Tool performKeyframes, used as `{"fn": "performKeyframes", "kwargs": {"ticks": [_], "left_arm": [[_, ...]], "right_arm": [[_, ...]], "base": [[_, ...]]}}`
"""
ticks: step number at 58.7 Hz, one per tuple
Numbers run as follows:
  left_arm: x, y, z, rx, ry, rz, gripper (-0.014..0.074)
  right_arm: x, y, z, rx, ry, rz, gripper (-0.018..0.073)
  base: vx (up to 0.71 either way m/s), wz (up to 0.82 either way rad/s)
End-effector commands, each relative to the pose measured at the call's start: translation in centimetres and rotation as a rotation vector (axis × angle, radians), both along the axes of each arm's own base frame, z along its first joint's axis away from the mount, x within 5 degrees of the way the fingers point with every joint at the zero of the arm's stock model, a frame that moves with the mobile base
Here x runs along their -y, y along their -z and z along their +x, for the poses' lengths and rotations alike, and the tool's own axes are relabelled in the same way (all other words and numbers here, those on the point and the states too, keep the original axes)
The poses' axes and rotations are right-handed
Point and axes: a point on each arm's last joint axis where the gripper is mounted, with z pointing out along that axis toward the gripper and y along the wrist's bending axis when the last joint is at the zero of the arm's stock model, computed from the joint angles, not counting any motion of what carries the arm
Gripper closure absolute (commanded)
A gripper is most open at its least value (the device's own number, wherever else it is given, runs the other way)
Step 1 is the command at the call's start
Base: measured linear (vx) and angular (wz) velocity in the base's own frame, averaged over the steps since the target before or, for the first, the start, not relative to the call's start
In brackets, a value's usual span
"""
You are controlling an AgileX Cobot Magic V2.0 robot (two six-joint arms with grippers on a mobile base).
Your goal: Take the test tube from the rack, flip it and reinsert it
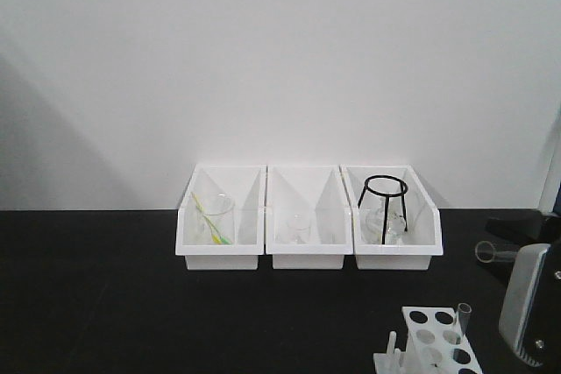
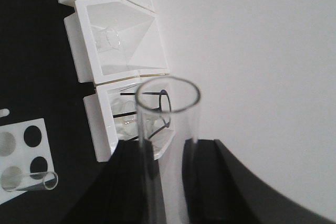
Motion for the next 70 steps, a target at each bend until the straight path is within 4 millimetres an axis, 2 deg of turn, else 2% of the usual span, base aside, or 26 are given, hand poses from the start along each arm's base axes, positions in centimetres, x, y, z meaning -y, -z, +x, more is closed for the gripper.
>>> {"fn": "performKeyframes", "kwargs": {"ticks": [1,5,12,17,27,47,54,70], "left_arm": [[0.1,-0.8,0.1,0.098,0.011,0.004,0.0603],[0.1,-0.8,0.1,0.098,0.011,0.004,0.0603],[0.1,-0.8,0.1,0.098,0.011,0.004,0.0603],[0.1,-0.8,0.1,0.098,0.011,0.004,0.0603],[0.1,-0.8,0.1,0.098,0.011,0.004,0.0603],[0.1,-0.8,0.1,0.098,0.011,0.004,0.0603],[0.1,-0.8,0.1,0.098,0.011,0.004,0.0603],[0.1,-0.8,0.1,0.098,0.011,0.004,0.0603]], "right_arm": [[0.1,-1.6,-0.2,0.068,-0.001,-0.063,0.0568],[0.3,-1.6,-0.1,0.089,-0.003,-0.119,0.0568],[0.4,-1.6,-0.1,0.156,-0.042,-0.315,0.0568],[0.4,-1.7,-0.1,0.155,-0.037,-0.291,0.0568],[0.2,-2.0,0.0,0.082,0.042,0.050,0.0568],[0.3,-2.6,0.1,-0.147,0.232,0.909,0.0568],[0.4,-2.2,0.6,-0.255,0.308,1.178,0.0568],[-0.4,-0.4,2.6,-0.343,0.256,1.242,0.0568]], "base": [[0.00,0.00],[0.00,0.00],[0.00,0.00],[0.00,0.00],[0.00,0.00],[0.00,0.00],[0.00,0.00],[0.00,0.00]]}}
